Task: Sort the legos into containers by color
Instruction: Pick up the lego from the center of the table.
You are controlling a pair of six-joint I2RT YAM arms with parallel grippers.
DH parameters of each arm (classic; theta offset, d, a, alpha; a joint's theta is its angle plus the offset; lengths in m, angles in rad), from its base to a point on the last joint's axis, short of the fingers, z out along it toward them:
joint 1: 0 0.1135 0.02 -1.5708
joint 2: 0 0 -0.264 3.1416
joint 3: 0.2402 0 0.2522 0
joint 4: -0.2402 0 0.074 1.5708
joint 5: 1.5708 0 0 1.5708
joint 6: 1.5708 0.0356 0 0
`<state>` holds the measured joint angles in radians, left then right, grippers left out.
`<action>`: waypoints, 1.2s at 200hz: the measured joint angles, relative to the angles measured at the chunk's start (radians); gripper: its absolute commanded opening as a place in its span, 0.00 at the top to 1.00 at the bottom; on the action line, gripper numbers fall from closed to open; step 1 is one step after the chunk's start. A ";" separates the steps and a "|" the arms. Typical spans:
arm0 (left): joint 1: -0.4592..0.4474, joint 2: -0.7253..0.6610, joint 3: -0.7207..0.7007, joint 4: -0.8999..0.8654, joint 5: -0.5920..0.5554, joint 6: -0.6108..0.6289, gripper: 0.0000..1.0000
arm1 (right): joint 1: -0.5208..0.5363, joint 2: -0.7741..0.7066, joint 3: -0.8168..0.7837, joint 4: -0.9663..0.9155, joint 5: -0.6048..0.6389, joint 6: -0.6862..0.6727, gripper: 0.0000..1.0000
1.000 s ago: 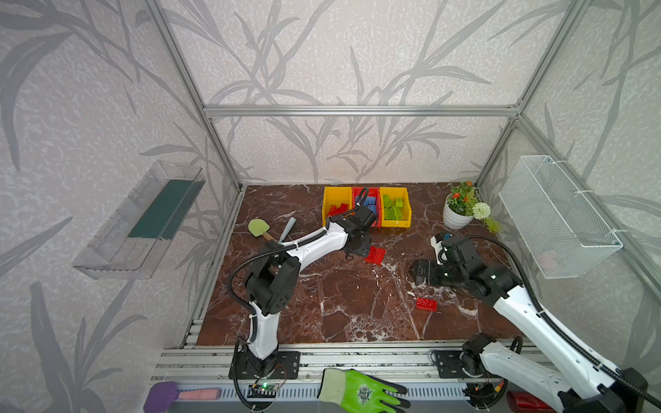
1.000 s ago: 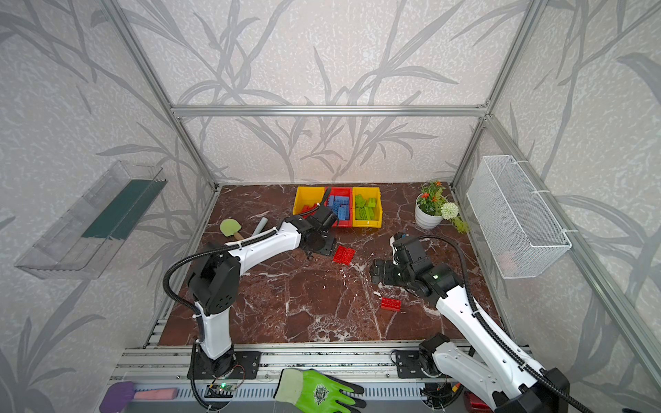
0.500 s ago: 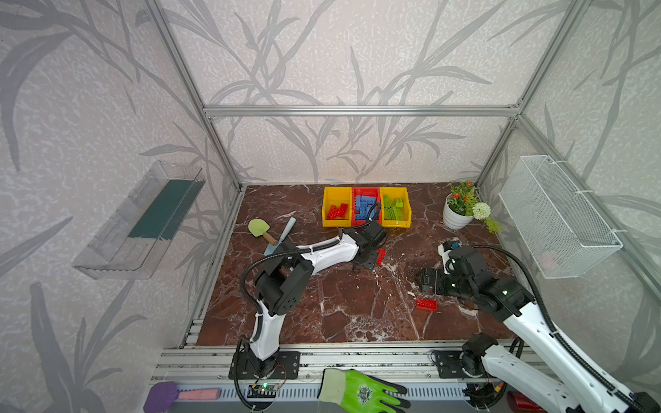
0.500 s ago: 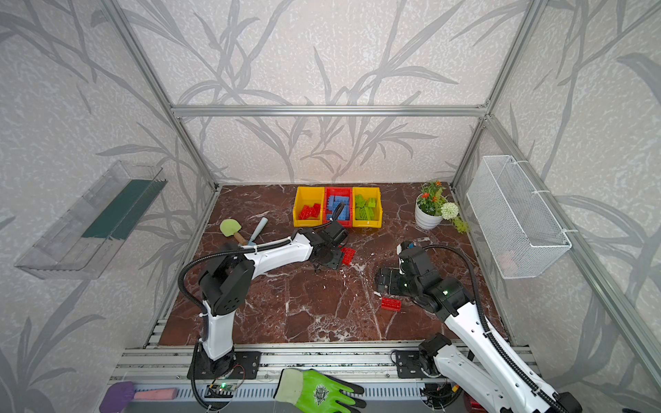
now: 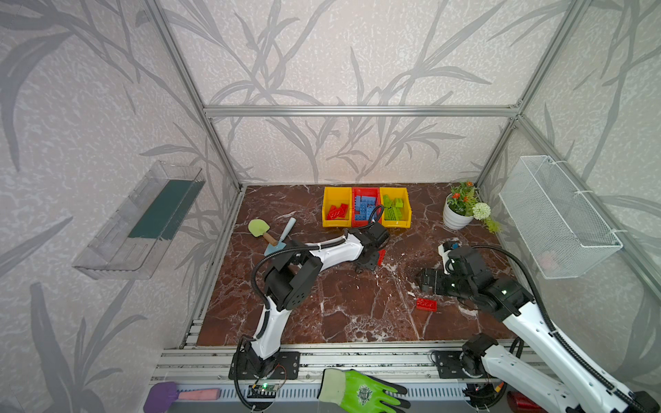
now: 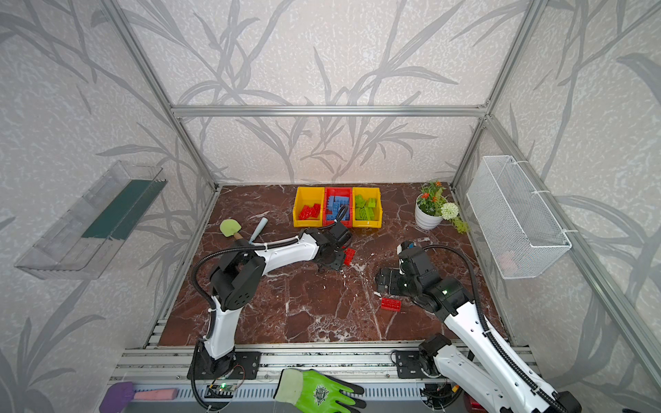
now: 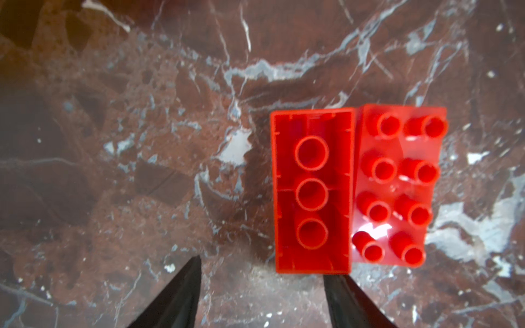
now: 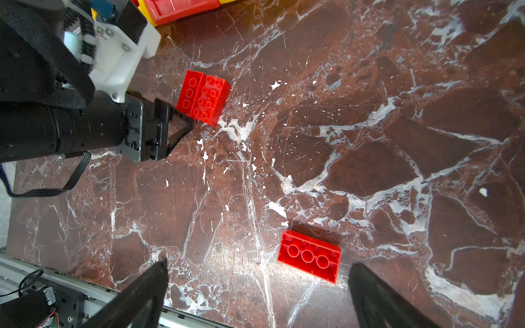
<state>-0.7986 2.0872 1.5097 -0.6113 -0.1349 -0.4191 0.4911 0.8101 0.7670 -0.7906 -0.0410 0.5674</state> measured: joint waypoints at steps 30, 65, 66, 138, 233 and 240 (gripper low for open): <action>0.000 0.027 0.047 -0.008 -0.005 0.001 0.32 | 0.000 0.008 0.000 0.000 0.006 -0.003 0.01; 0.002 0.060 0.098 -0.018 -0.007 0.004 0.32 | 0.000 0.008 0.000 0.000 0.009 -0.005 0.01; 0.002 0.061 0.100 -0.018 -0.007 0.004 0.32 | 0.000 0.008 0.000 0.000 0.009 -0.005 0.01; 0.019 0.114 0.219 -0.056 0.005 0.000 0.32 | 0.000 0.008 0.000 0.000 0.018 -0.013 0.01; 0.106 0.212 0.329 -0.075 0.093 -0.062 0.33 | 0.000 0.006 -0.018 0.000 0.042 -0.028 0.01; 0.106 0.219 0.340 -0.080 0.092 -0.064 0.33 | 0.000 0.006 -0.019 0.000 0.042 -0.030 0.01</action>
<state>-0.6922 2.3062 1.8492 -0.6910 -0.0425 -0.4828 0.4911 0.8165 0.7475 -0.7910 0.0013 0.5373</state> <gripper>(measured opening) 0.674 0.990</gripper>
